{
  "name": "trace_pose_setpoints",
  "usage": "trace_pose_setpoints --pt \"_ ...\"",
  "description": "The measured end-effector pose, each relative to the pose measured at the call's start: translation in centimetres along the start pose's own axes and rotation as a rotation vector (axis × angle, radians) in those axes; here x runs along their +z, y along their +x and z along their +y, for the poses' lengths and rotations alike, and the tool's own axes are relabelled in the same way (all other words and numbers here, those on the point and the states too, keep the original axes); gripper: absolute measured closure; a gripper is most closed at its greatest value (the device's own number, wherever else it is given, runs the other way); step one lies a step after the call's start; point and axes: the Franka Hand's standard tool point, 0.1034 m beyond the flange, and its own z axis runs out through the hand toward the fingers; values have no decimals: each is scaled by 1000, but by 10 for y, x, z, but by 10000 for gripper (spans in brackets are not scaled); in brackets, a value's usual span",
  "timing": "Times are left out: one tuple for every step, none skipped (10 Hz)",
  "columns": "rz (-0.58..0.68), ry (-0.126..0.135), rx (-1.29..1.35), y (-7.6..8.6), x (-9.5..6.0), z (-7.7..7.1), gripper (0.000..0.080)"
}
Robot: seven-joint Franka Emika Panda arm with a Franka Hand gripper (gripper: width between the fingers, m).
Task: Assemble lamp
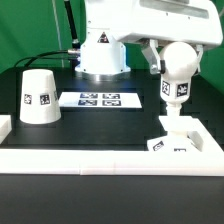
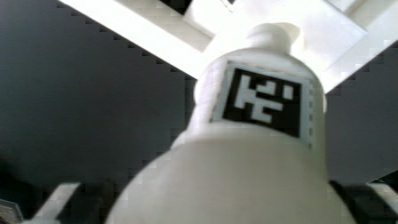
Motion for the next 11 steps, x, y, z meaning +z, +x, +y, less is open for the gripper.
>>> trace_pose_setpoints --pt "2 1 -2 2 1 -1 220" --pt "1 2 -3 3 4 -1 220" --pt "0 3 -2 2 6 -2 220" --pt "-3 5 -3 0 8 -3 220" --pt "-6 6 -3 -2 10 -4 220" --pt "-11 9 -2 -4 13 -5 220" --pt "-14 11 -3 -6 15 -6 220" --pt "-18 14 -4 -7 17 -8 220" --pt "-18 15 -5 -8 19 -9 220" --pt "-1 5 -6 -7 19 -9 220" --pt "24 -8 -7 -5 20 -10 220"
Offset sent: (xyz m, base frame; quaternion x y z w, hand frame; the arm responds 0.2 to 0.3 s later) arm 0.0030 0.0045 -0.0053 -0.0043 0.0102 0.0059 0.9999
